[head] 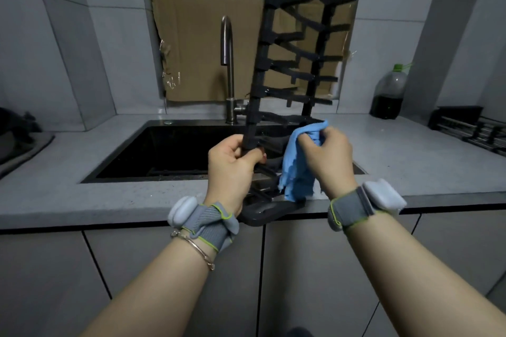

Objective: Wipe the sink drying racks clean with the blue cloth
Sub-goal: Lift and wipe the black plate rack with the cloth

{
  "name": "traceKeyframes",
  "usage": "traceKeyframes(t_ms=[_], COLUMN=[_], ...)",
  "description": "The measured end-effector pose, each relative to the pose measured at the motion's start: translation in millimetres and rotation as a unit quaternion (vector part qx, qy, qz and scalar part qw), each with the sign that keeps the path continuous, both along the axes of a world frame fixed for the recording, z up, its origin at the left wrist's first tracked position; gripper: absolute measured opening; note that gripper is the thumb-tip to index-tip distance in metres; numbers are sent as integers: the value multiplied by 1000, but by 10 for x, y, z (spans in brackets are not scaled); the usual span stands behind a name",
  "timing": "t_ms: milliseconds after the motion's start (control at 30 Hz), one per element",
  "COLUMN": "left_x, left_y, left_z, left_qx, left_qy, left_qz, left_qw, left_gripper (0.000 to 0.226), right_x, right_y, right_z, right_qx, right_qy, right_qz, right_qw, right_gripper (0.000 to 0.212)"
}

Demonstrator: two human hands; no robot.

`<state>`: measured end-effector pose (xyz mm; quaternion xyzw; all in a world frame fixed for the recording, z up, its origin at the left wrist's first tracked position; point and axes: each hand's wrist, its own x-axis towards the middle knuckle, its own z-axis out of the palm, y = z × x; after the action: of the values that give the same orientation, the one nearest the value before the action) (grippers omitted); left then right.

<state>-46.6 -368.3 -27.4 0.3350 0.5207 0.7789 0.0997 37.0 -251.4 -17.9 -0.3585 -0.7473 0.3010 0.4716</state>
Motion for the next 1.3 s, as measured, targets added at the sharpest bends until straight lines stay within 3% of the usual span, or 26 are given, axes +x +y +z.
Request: traceKeyframes(t_ms=[100, 233, 333, 433, 600, 667, 767, 800, 933, 1100, 1233, 1300], left_x=[6, -39, -93, -77, -133, -134, -144, -149, -102, -39, -170, -208], left_y=[3, -35, -29, 40, 17, 4, 10, 6, 38, 80, 129, 184], left_z=[-39, -60, 42, 309, 503, 494, 473, 471, 483, 528, 648, 717], left_qx=[-20, -15, 18, -27, -35, -24, 5, 8, 18, 3, 2, 3], left_qy=[18, -4, -27, 39, 138, 152, 134, 129, 103, 140, 145, 144], left_qz=[12, -4, -14, -14, 50, 64, 94, 105, 94, 79, 90, 93], left_qw=[1000, 1000, 999, 999, 989, 986, 986, 986, 990, 987, 985, 985], left_gripper=[26, 4, 16, 8, 27, 28, 29, 29, 28, 27, 27, 28], right_x=[-22, 16, 43, 16, 24, 61, 155, 184, 96, -25, 18, 2], right_y=[57, 71, 48, -44, -119, -97, -17, 5, -119, -54, -16, 25], right_z=[-13, -80, -142, -239, -259, -271, -180, -142, -21, 130, 148, 124], right_qx=[-15, 19, 57, 82, 80, 32, -58, -61, -38, 33, 80, 15], right_qy=[-43, -22, -7, 19, 54, 114, 284, 290, 73, -76, -12, 105], right_qz=[-31, -13, -16, -26, 32, 41, -26, -17, 123, -22, 19, 20], right_qw=[998, 999, 998, 996, 995, 992, 957, 955, 989, 996, 997, 994], right_gripper=[36, 21, 17, 14, 13, 17, 14, 13, 5, 17, 16, 16])
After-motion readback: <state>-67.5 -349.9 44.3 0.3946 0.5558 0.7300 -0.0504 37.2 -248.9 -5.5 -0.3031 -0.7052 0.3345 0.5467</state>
